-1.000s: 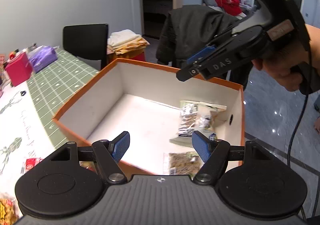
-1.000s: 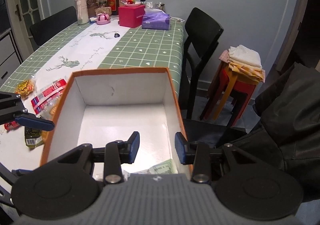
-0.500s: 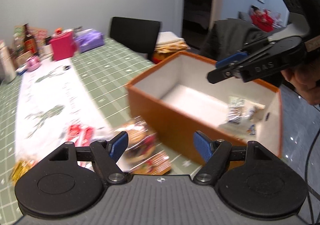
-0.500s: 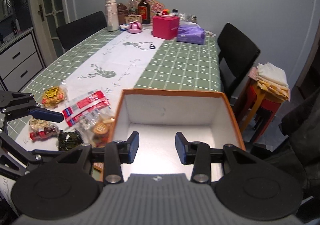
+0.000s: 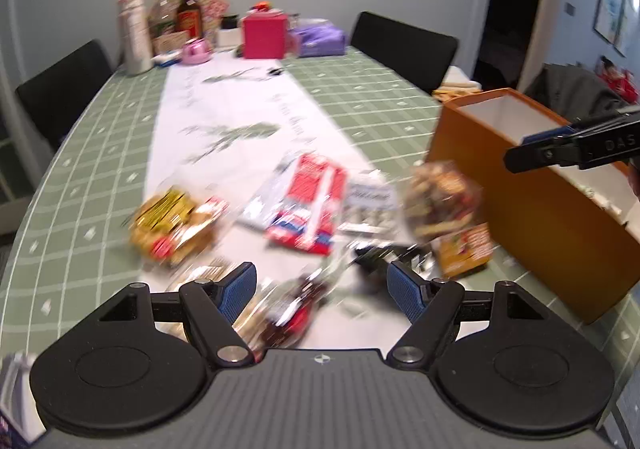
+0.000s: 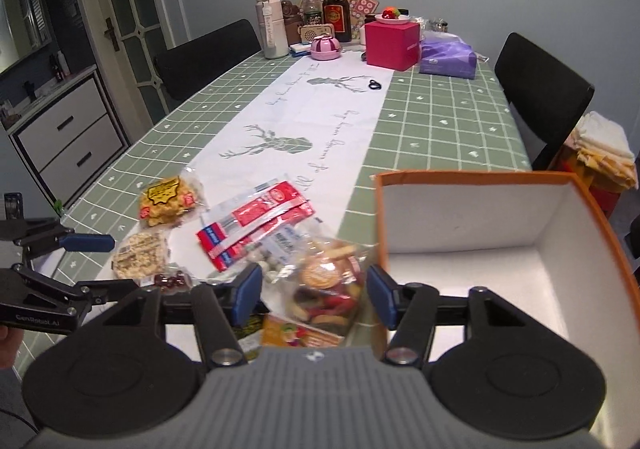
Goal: Organize snacks
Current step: 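Move both open tools back over the snacks on the table, then grasp dark green foil bag with right tool while left tool grasps white puffed-snack bag, then carry the white puffed-snack bag and dark green bag toward the orange box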
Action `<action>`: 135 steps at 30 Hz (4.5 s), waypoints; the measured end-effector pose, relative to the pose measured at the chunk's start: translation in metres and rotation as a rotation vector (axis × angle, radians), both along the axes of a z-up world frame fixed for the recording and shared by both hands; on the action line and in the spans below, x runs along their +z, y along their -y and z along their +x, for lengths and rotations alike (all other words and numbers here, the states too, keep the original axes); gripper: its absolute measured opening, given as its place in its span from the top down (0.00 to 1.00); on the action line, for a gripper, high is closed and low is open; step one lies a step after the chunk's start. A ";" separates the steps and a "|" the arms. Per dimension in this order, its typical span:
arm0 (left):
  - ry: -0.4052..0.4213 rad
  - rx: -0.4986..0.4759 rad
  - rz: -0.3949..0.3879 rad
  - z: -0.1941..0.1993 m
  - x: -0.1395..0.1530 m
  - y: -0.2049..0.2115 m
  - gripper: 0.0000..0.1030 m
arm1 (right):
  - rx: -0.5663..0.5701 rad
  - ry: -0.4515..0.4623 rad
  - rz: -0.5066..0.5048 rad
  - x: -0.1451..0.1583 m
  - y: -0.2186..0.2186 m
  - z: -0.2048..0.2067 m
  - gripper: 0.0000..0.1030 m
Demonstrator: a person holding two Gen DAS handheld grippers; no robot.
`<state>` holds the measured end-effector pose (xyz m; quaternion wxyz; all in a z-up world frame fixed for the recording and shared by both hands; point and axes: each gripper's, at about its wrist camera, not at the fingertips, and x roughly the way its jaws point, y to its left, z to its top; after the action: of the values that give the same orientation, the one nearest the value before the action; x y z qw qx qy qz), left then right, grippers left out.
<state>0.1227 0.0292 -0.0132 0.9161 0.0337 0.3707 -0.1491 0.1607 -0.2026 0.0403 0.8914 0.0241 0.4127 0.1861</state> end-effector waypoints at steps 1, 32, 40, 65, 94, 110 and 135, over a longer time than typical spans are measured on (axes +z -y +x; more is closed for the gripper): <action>0.002 0.018 -0.006 -0.003 -0.005 -0.009 0.15 | -0.006 -0.006 0.020 -0.005 -0.005 -0.002 0.41; 0.042 -0.016 0.201 0.028 -0.048 -0.046 0.14 | 0.041 0.091 0.032 -0.094 -0.081 -0.035 0.44; 0.015 -0.082 0.299 0.041 -0.065 -0.038 0.07 | 0.061 0.077 0.020 -0.101 -0.086 -0.029 0.44; 0.012 -0.004 0.182 0.048 -0.071 -0.046 0.09 | 0.099 0.164 -0.128 -0.113 -0.108 -0.012 0.61; 0.123 -0.021 0.154 0.012 -0.020 -0.031 0.11 | 0.136 0.197 -0.090 -0.077 -0.110 -0.035 0.63; 0.221 -0.103 0.143 -0.008 0.024 0.008 0.11 | 0.111 0.278 -0.061 -0.019 -0.074 -0.056 0.63; 0.307 -0.356 0.189 -0.003 0.049 0.131 0.11 | -0.075 0.341 -0.067 0.022 0.047 -0.079 0.63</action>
<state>0.1200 -0.1016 0.0360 0.9138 0.2060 0.2277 -0.2660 0.0822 -0.2494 0.0620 0.9550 -0.0225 0.2603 0.1403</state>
